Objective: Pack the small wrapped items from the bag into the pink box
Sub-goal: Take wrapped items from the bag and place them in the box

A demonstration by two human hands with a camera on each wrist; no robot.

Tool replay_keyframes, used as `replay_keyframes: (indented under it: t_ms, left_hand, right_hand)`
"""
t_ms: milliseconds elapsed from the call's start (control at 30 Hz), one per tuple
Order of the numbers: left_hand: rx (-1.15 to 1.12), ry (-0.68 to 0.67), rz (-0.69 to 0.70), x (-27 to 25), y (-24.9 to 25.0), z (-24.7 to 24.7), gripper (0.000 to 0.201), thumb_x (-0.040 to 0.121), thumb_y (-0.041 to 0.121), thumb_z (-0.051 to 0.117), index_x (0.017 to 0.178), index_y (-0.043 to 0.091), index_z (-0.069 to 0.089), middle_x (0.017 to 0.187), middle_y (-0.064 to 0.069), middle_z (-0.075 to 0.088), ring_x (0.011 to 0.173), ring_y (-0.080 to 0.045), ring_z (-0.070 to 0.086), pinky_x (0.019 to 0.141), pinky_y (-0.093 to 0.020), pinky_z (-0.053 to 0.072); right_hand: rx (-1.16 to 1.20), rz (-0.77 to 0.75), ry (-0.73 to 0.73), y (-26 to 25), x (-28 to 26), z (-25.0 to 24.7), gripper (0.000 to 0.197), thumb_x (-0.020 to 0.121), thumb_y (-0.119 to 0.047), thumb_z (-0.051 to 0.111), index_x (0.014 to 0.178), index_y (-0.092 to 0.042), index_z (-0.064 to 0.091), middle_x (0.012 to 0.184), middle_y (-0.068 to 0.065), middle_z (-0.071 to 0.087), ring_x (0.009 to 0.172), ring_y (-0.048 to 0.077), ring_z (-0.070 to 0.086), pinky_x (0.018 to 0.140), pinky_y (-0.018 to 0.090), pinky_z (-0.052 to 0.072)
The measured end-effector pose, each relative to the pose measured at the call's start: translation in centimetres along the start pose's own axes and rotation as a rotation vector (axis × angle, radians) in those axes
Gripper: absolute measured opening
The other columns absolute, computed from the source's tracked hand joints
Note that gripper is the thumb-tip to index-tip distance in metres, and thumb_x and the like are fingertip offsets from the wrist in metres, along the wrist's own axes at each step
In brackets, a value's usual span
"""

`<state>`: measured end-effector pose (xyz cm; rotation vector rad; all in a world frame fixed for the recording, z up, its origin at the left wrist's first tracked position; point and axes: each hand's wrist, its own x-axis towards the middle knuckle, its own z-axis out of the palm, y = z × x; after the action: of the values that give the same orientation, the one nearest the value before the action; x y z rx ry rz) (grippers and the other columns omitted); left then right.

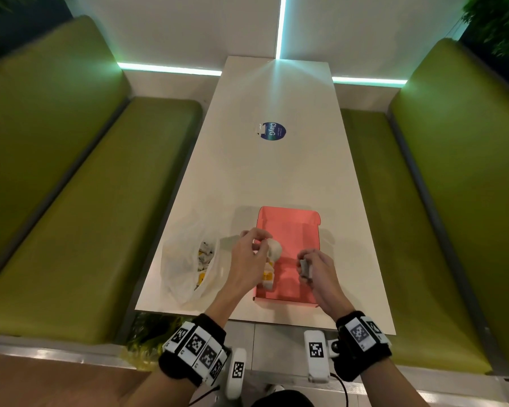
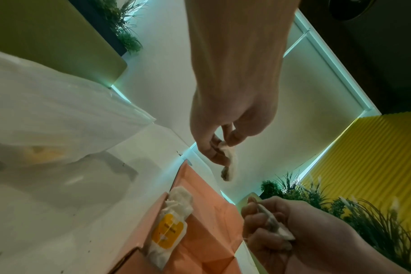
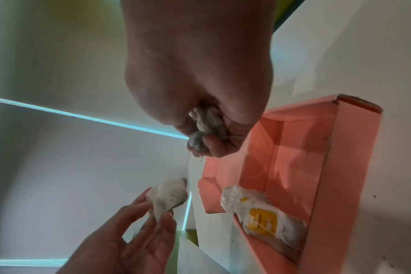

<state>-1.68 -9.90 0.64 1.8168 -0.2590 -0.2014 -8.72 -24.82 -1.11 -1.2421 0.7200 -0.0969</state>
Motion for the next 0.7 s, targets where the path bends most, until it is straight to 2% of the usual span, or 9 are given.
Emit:
replay_keyframes:
  t_ms: [100, 233, 300, 367, 433, 533, 600, 667, 700]
  left_hand:
    - [-0.031, -0.067, 0.002, 0.4, 0.3, -0.6, 0.027, 0.097, 0.003, 0.054, 0.087, 0.027, 0.06, 0.094, -0.004, 0.065, 0.071, -0.02, 0.062, 0.06, -0.023, 0.051]
    - [-0.079, -0.218, 0.037, 0.8, 1.0, -1.3, 0.017, 0.093, 0.003, 0.063, 0.098, 0.02, 0.061, 0.079, 0.0, 0.067, 0.064, -0.015, 0.06, 0.058, -0.028, 0.051]
    - [-0.089, -0.262, 0.043, 1.2, 1.4, -1.8, 0.014, 0.091, 0.005, 0.067, 0.1, 0.014, 0.06, 0.075, 0.004, 0.068, 0.064, -0.015, 0.061, 0.058, -0.029, 0.051]
    - [-0.102, -0.261, 0.052, 1.5, 1.7, -2.3, 0.015, 0.09, 0.007, 0.07, 0.099, 0.011, 0.058, 0.074, 0.002, 0.068, 0.063, -0.015, 0.06, 0.059, -0.03, 0.051]
    - [-0.133, -0.269, 0.054, 1.5, 1.9, -2.7, 0.018, 0.089, 0.006, 0.071, 0.099, 0.008, 0.056, 0.077, 0.001, 0.068, 0.066, -0.014, 0.061, 0.062, -0.028, 0.051]
    - [-0.175, -0.288, 0.06, 0.9, 2.0, -2.9, 0.018, 0.091, -0.002, 0.065, 0.099, 0.005, 0.05, 0.077, 0.004, 0.066, 0.069, -0.013, 0.062, 0.065, -0.027, 0.052]
    - [-0.18, -0.253, 0.084, 0.4, 2.1, -2.8, 0.018, 0.092, -0.005, 0.062, 0.094, 0.005, 0.048, 0.073, -0.002, 0.062, 0.066, -0.014, 0.06, 0.063, -0.028, 0.051]
    - [-0.169, -0.174, 0.097, 0.2, 2.2, -2.6, 0.014, 0.092, -0.005, 0.061, 0.09, 0.003, 0.05, 0.075, -0.013, 0.06, 0.067, -0.014, 0.059, 0.063, -0.029, 0.049]
    - [-0.161, -0.137, 0.108, 0.1, 2.4, -2.5, 0.012, 0.092, -0.005, 0.061, 0.088, 0.001, 0.052, 0.076, -0.012, 0.059, 0.068, -0.012, 0.059, 0.063, -0.027, 0.049]
  right_hand:
    - [-0.069, -0.068, -0.047, -0.9, 0.0, 0.0, 0.013, 0.092, -0.013, 0.058, 0.081, -0.009, 0.064, 0.068, 0.004, 0.049, 0.053, 0.012, 0.04, 0.044, 0.023, 0.029]
    - [-0.355, -0.305, -0.197, -2.1, 0.0, 0.6, 0.015, 0.093, -0.026, 0.066, 0.107, -0.024, 0.07, 0.067, -0.02, 0.057, 0.06, 0.0, 0.046, 0.056, 0.015, 0.037]
    - [-0.414, -0.361, -0.296, -2.7, -0.2, 0.9, 0.014, 0.093, -0.022, 0.068, 0.106, -0.018, 0.071, 0.072, -0.019, 0.063, 0.063, -0.003, 0.05, 0.06, 0.012, 0.038]
    - [-0.424, -0.376, -0.356, -2.8, -0.4, 1.2, 0.007, 0.092, -0.012, 0.068, 0.096, -0.008, 0.072, 0.075, -0.011, 0.068, 0.061, -0.003, 0.053, 0.058, 0.01, 0.039]
    - [-0.417, -0.379, -0.351, -2.6, -0.6, 1.3, 0.007, 0.092, -0.005, 0.066, 0.088, -0.004, 0.072, 0.072, -0.008, 0.068, 0.057, -0.002, 0.052, 0.056, 0.01, 0.038]
    - [-0.356, -0.355, -0.308, -2.3, -0.8, 1.6, 0.009, 0.093, -0.007, 0.064, 0.089, -0.002, 0.07, 0.061, -0.013, 0.06, 0.051, 0.0, 0.043, 0.05, 0.015, 0.034]
    - [-0.303, -0.326, -0.284, -2.3, -0.9, 1.7, 0.01, 0.094, -0.01, 0.065, 0.096, -0.002, 0.069, 0.059, -0.014, 0.059, 0.05, 0.002, 0.041, 0.048, 0.017, 0.033]
    - [-0.308, -0.291, -0.307, -2.0, -1.1, 2.0, 0.011, 0.092, -0.015, 0.068, 0.101, -0.008, 0.07, 0.064, -0.012, 0.057, 0.053, 0.002, 0.042, 0.049, 0.016, 0.035]
    - [-0.349, -0.266, -0.331, -1.8, -1.2, 2.1, 0.01, 0.092, -0.017, 0.069, 0.1, -0.013, 0.071, 0.066, -0.009, 0.055, 0.055, 0.003, 0.043, 0.049, 0.017, 0.035]
